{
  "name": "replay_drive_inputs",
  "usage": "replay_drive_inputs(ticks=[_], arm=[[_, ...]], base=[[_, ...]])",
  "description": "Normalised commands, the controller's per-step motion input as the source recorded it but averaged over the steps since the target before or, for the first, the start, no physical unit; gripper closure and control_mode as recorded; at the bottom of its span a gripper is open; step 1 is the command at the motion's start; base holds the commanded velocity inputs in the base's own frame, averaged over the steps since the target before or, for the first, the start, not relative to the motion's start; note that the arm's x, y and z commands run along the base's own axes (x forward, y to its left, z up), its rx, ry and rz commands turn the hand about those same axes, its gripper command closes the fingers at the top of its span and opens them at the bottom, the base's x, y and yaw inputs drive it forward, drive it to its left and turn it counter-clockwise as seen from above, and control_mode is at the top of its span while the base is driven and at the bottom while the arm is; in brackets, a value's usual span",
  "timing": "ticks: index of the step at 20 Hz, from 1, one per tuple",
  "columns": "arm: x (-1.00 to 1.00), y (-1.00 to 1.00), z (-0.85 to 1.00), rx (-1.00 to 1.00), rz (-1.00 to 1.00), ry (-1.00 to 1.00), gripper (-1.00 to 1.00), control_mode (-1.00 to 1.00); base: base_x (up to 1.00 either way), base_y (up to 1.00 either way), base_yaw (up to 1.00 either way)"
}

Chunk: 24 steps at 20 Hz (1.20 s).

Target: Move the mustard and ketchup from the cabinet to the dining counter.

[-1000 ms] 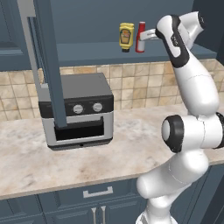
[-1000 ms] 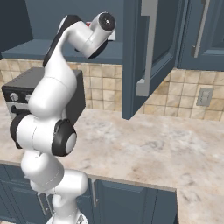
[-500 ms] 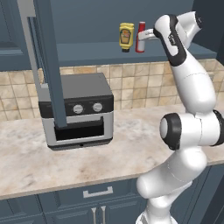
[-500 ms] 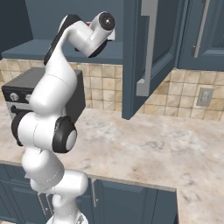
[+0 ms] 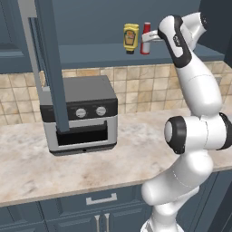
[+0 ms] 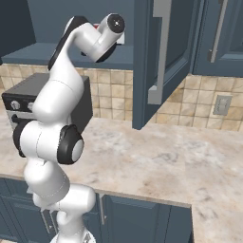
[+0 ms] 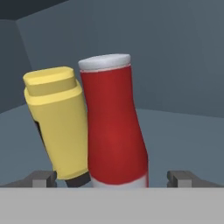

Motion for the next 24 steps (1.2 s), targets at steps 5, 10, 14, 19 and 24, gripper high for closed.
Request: replay_drive_inputs(ticks=[5, 10, 14, 19, 24], arm=[[0.02, 0.00, -0.01, 0.00, 0.02, 0.00, -1.00, -1.00], [0.00, 0.00, -0.01, 0.00, 0.03, 0.00, -1.00, -1.00], [0.05, 0.00, -0.01, 0.00, 0.02, 0.00, -1.00, -1.00], [0.12, 0.00, -0.01, 0.00, 0.00, 0.00, -1.00, -1.00], [0.16, 0.00, -0.02, 0.00, 0.00, 0.02, -1.00, -1.00]], base=[[0.00, 0.00, 0.00], [0.00, 0.00, 0.00], [0.00, 0.00, 0.00], [0.00, 0.00, 0.00], [0.00, 0.00, 0.00]])
